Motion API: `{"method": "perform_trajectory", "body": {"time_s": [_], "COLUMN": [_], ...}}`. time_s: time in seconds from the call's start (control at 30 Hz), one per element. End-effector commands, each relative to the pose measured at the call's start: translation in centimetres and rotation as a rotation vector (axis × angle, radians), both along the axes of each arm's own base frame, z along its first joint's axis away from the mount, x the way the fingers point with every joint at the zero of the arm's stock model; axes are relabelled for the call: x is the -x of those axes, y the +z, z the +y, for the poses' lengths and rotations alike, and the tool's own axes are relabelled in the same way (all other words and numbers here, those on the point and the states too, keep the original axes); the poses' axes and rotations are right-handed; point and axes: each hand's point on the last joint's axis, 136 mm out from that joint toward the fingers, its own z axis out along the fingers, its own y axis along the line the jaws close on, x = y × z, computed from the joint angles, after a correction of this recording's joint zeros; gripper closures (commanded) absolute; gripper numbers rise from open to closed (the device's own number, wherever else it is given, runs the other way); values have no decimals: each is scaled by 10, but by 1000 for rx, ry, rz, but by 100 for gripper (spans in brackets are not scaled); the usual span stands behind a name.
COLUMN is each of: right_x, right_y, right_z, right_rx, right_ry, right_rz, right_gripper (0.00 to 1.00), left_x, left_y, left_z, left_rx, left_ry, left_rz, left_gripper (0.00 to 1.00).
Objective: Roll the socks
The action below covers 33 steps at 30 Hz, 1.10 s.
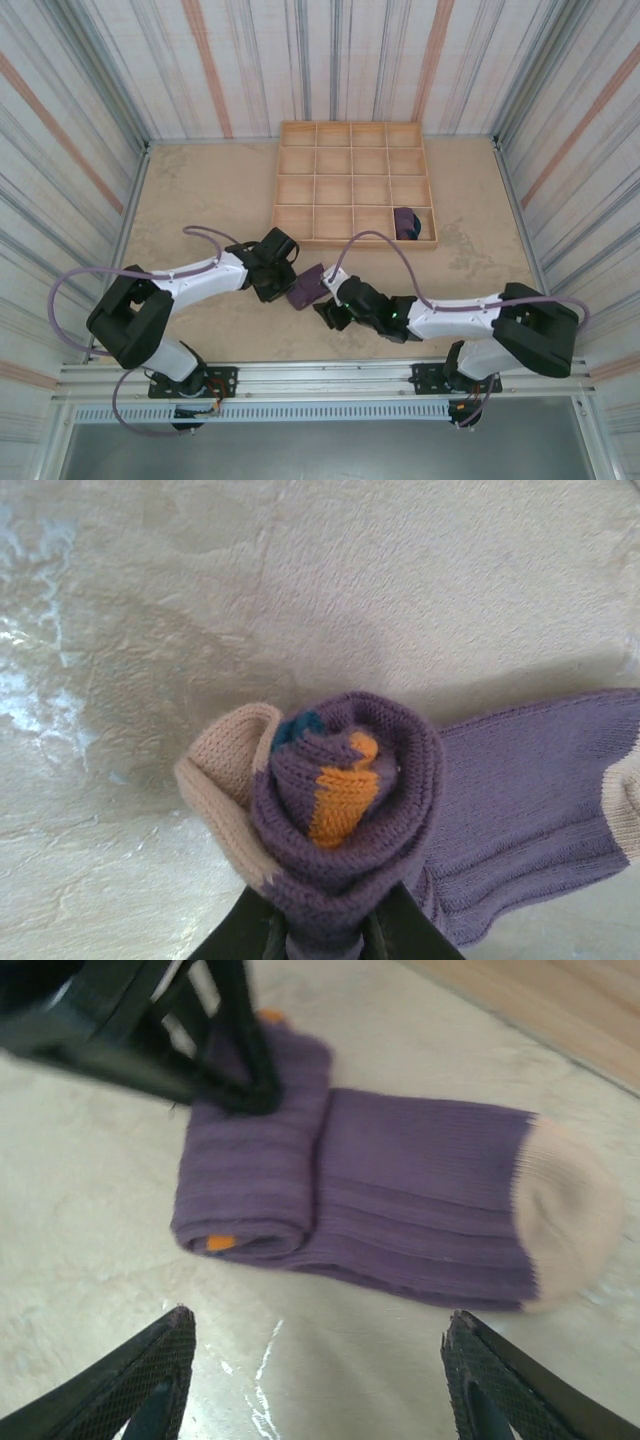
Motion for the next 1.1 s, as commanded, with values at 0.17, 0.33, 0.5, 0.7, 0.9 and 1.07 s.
{"method": "perform_trajectory", "body": {"time_s": [0.17, 0.33, 0.5, 0.7, 0.9, 1.07], "right_x": [6, 8, 6, -2, -4, -3], "right_y": [5, -4, -13, -19, -32, -51], "right_z": [42, 62, 74, 71, 63, 54], "right_rx": [130, 175, 179, 210, 245, 281], "right_ry": [180, 226, 225, 168, 133, 105], "right_rz": [-353, -425, -432, -452, -410, -366], "right_gripper": [32, 33, 33, 39, 50, 74], "left_x": [23, 25, 24, 24, 24, 22], "left_y": [-5, -6, -6, -5, -7, -7], "left_z": [10, 9, 8, 8, 7, 2], "left_rx": [-55, -54, -54, -51, -44, -18], "left_ry": [-1, -4, -7, -7, -5, -5], "left_rz": [119, 132, 131, 128, 126, 116], "left_gripper": [100, 100, 100, 100, 100, 100]}}
